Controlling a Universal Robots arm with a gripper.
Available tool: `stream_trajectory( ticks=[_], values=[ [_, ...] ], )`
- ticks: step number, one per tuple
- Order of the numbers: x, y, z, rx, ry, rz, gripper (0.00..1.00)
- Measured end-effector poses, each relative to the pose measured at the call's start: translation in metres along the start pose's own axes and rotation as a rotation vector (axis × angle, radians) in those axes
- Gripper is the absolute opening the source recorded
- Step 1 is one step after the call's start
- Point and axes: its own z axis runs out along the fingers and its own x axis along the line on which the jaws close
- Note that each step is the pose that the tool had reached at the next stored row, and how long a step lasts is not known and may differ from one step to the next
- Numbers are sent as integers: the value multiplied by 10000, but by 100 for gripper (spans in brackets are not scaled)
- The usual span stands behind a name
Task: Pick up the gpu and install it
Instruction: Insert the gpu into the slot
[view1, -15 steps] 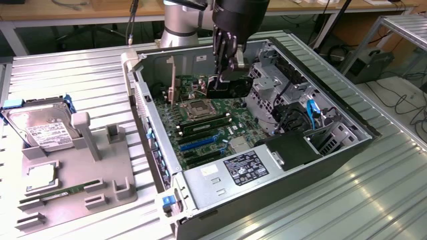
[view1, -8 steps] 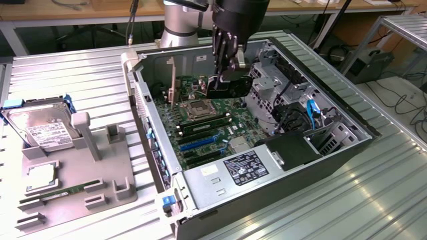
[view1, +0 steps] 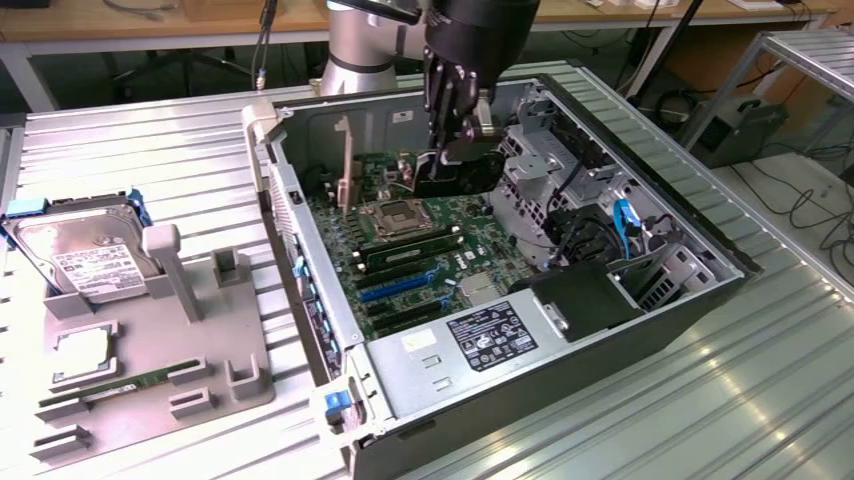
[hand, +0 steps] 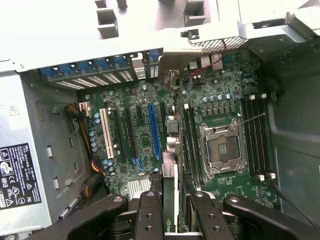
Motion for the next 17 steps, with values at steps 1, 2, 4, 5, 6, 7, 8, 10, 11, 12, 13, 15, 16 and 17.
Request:
stream_trajectory(
  ticks=[1,2,4,5,6,7,8,10,11,12,13,15,16,17],
  values=[
    [0,-2,0,-1,1,-60,26],
    [0,-3,0,-2,2,-101,26],
    [-2,-12,0,-5,4,-185,26],
    [-2,-15,0,-5,4,-204,26],
    [-3,-22,0,-7,5,-252,26],
    [-5,-32,0,-8,5,-324,26],
    [-6,-40,0,-10,7,-374,26],
    [-9,-56,1,-12,8,-456,26],
    [-10,-66,0,-14,11,-503,26],
    [-12,-75,1,-14,11,-544,26],
    [-13,-85,1,-15,11,-589,26],
    [-17,-106,2,-17,12,-670,26],
    [-18,-118,2,-19,13,-712,26],
    [-20,-131,2,-20,14,-758,26]
  ],
)
